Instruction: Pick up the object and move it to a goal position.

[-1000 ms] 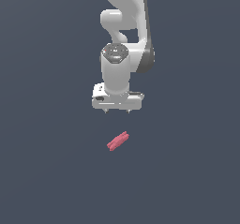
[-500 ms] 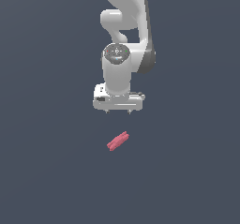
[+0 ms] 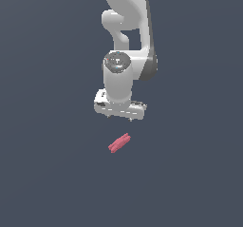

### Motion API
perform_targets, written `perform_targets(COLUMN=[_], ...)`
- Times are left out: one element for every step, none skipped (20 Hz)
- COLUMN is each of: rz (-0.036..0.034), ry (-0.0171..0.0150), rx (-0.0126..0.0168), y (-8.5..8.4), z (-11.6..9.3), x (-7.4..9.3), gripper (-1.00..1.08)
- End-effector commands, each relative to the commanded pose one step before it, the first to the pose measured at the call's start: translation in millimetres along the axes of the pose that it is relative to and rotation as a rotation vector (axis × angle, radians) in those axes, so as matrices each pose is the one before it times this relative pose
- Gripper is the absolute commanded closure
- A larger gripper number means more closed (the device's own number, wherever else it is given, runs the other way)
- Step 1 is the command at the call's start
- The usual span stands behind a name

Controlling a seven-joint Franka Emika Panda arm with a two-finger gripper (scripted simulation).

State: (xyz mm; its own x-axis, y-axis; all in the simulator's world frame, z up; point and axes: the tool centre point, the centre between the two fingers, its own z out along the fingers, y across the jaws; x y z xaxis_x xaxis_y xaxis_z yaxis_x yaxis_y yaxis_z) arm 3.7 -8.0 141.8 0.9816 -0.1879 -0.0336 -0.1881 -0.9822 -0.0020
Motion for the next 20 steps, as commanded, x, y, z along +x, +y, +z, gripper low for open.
perform_targets(rz=[0.06114, 0.02759, 0.02886, 0.02903, 0.02896, 0.0289, 0.02883, 0.02876, 0.02868, 0.02861, 0.02853, 0.02845, 0.02837, 0.02829, 0.02795, 0.02656, 0.02505, 0.02356, 0.02206, 0.02059], ry=[0.00144, 0.00079, 0.00085, 0.00089, 0.00093, 0.00098, 0.00102, 0.00107, 0.00112, 0.00118, 0.00124, 0.0013, 0.00136, 0.00142, 0.00147, 0.00146, 0.00143, 0.0014, 0.00136, 0.00131], rx=[0.00199, 0.00081, 0.00079, 0.00073, 0.00067, 0.00061, 0.00056, 0.00051, 0.00047, 0.00043, 0.0004, 0.00037, 0.00035, 0.00033, 0.00032, 0.00029, 0.00028, 0.00026, 0.00025, 0.00024], y=[-0.99, -0.61, -0.72, -0.8, -0.88, -0.96, -1.03, -1.1, -1.18, -1.25, -1.31, -1.38, -1.44, -1.5, -1.55, -1.52, -1.49, -1.44, -1.39, -1.32], z=[5.22, 2.35, 2.49, 2.54, 2.56, 2.59, 2.61, 2.63, 2.65, 2.67, 2.69, 2.71, 2.73, 2.75, 2.74, 2.63, 2.5, 2.37, 2.24, 2.1], x=[6.35, 2.83, 2.92, 2.9, 2.84, 2.79, 2.73, 2.67, 2.6, 2.54, 2.47, 2.4, 2.32, 2.25, 2.15, 1.97, 1.8, 1.63, 1.48, 1.33], gripper=[-0.92, -0.92, -0.92, -0.92, -0.92, -0.92, -0.92, -0.92, -0.92, -0.92, -0.92, -0.92, -0.92, -0.92, -0.92, -0.92, -0.92, -0.92, -0.92, -0.92])
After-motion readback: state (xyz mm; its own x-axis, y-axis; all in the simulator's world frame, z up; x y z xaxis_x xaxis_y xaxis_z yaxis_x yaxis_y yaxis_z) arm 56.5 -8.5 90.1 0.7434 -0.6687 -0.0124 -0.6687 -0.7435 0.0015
